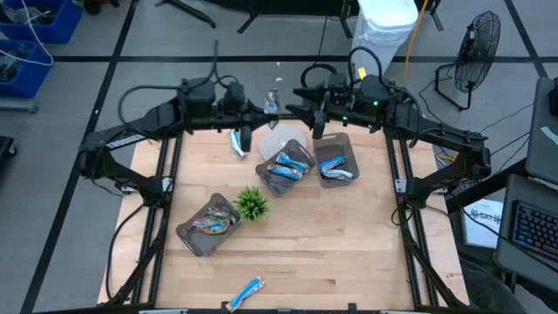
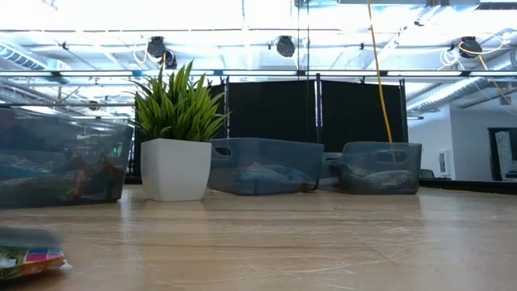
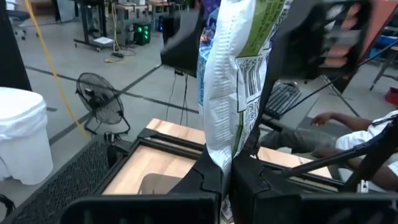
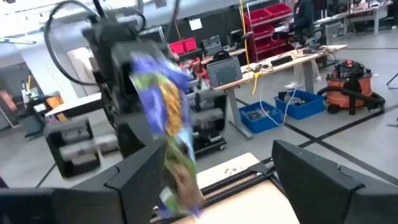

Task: Pick and place Granola Bars by type
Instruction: Put the blue granola bar into the top right black bin

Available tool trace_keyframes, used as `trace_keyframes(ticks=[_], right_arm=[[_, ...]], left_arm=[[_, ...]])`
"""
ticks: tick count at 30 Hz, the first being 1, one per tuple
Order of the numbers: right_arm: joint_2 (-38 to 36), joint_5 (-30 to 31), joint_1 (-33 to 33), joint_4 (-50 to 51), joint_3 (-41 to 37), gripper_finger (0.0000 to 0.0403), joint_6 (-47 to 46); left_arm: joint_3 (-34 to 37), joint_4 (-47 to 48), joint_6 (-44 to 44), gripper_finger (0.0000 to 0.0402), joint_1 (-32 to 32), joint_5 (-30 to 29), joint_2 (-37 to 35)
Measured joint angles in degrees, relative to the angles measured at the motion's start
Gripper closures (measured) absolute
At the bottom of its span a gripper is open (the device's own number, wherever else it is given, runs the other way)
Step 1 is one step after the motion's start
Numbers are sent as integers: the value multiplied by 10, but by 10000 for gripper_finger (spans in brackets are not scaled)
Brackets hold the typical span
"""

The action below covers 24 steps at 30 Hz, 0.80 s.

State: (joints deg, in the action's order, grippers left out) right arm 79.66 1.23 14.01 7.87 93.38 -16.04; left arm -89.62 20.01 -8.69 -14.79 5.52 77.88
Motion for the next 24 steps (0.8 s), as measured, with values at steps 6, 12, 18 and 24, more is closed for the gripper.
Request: trace_keyframes(ticks=[6,12,18,24], right_arm=[[0,-15,-2,-2,0,87,2],[-1,-15,-2,1,0,84,11],[-1,-23,-2,1,0,109,18],[-1,-30,-2,1,0,181,24]], left_arm=[[0,-49,-10,393,0,6,38],[0,-99,-41,394,0,24,68],[0,-109,-41,394,0,20,73],[0,-109,-49,394,0,20,72]])
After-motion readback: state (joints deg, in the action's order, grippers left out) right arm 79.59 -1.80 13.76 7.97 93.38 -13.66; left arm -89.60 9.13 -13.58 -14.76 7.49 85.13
